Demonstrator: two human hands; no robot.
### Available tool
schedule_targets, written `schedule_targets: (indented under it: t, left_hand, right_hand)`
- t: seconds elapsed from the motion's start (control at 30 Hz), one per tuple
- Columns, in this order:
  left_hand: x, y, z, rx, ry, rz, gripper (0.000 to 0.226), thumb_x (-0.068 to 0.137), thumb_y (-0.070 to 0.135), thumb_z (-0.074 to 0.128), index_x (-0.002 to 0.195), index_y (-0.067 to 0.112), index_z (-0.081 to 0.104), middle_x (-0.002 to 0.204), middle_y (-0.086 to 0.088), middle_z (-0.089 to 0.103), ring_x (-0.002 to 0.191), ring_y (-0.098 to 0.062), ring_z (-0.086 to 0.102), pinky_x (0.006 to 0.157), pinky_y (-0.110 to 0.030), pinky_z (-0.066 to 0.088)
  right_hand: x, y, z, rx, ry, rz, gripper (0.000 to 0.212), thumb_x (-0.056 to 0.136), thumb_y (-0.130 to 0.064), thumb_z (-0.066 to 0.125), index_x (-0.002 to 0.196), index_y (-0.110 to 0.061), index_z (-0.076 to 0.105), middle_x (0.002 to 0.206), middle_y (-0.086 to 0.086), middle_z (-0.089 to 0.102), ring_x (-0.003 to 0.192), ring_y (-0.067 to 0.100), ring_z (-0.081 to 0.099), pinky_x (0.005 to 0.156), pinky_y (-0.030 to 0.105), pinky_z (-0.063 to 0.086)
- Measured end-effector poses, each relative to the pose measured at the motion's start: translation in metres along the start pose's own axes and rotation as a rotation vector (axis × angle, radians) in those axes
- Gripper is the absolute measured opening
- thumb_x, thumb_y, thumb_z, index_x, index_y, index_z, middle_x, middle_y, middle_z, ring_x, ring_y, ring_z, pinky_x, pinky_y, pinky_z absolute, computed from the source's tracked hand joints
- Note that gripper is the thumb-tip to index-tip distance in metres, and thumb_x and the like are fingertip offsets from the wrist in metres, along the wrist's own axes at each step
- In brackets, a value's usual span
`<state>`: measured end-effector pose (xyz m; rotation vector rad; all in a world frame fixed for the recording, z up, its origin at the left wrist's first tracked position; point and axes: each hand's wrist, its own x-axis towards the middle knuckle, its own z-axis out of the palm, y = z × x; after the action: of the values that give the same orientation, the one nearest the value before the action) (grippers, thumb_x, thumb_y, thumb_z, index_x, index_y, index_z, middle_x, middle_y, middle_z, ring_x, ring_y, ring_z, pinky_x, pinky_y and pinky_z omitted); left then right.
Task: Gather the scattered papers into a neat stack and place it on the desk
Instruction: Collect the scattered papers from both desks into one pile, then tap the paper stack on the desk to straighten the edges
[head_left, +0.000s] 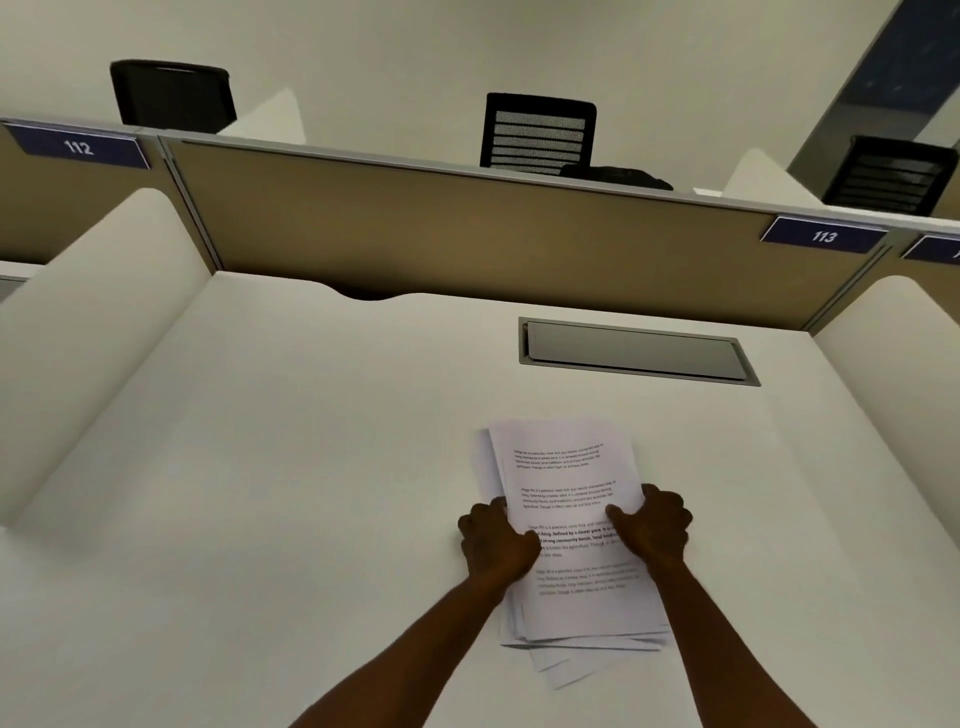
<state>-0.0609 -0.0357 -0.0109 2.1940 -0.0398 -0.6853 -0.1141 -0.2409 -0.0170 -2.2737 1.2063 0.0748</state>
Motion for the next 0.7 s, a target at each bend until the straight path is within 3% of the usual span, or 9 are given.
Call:
schedule_targets:
  t: [0.07, 0.27, 0.4, 0.57, 0.63, 0.7]
  left_hand:
    - [-0.004, 0.004, 0.005, -0.025, 0.022, -0.017, 0.067, 0.081, 0.037, 0.069, 0.141, 0.02, 0.044, 0.139, -0.008, 0.037, 0.132, -0.027, 0.033, 0.107, -0.036, 0.037]
    - [-0.012, 0.014, 0.016, -0.273, 0.056, -0.125, 0.087, 0.084, 0.028, 0.072, 0.155, 0.018, 0.021, 0.155, -0.008, 0.019, 0.141, -0.027, 0.032, 0.112, -0.036, 0.038]
    - [-0.008, 0.022, 0.018, -0.5, 0.07, -0.233, 0.093, 0.085, 0.026, 0.073, 0.158, 0.017, 0.015, 0.158, -0.012, 0.024, 0.142, -0.03, 0.036, 0.113, -0.043, 0.041]
    - [0.003, 0.024, 0.02, -0.605, 0.152, -0.369, 0.081, 0.081, 0.034, 0.075, 0.149, 0.012, 0.037, 0.147, -0.014, 0.046, 0.132, -0.033, 0.048, 0.107, -0.049, 0.046]
    - [0.006, 0.022, 0.022, -0.674, 0.179, -0.36, 0.064, 0.081, 0.03, 0.076, 0.137, 0.01, 0.052, 0.137, -0.014, 0.057, 0.122, -0.033, 0.057, 0.101, -0.05, 0.051]
    - [0.007, 0.022, 0.024, -0.737, 0.187, -0.326, 0.06, 0.081, 0.023, 0.077, 0.136, 0.011, 0.055, 0.132, -0.013, 0.062, 0.113, -0.032, 0.064, 0.094, -0.049, 0.057]
  right_hand:
    - [-0.002, 0.001, 0.003, -0.084, 0.021, -0.014, 0.074, 0.082, -0.046, 0.072, 0.138, -0.007, 0.045, 0.141, 0.02, 0.04, 0.13, 0.04, 0.036, 0.103, 0.05, 0.038]
    - [-0.006, 0.001, 0.008, -0.046, 0.062, -0.054, 0.096, 0.07, -0.075, 0.064, 0.137, -0.009, 0.043, 0.135, 0.017, 0.047, 0.125, 0.038, 0.042, 0.097, 0.049, 0.044]
    - [-0.001, 0.001, 0.007, -0.032, 0.022, -0.082, 0.101, 0.068, -0.066, 0.074, 0.141, -0.007, 0.038, 0.136, 0.018, 0.044, 0.126, 0.037, 0.043, 0.099, 0.048, 0.046]
    - [0.004, 0.006, 0.012, -0.05, -0.017, -0.147, 0.104, 0.068, -0.064, 0.077, 0.144, -0.007, 0.035, 0.139, 0.017, 0.044, 0.127, 0.036, 0.042, 0.101, 0.046, 0.044]
    - [0.007, 0.009, 0.013, -0.034, -0.024, -0.164, 0.103, 0.067, -0.064, 0.077, 0.144, -0.008, 0.037, 0.139, 0.017, 0.043, 0.128, 0.035, 0.042, 0.103, 0.045, 0.042]
    - [0.011, 0.012, 0.014, -0.01, -0.044, -0.175, 0.103, 0.067, -0.062, 0.078, 0.145, -0.009, 0.037, 0.141, 0.016, 0.043, 0.129, 0.034, 0.042, 0.104, 0.045, 0.04]
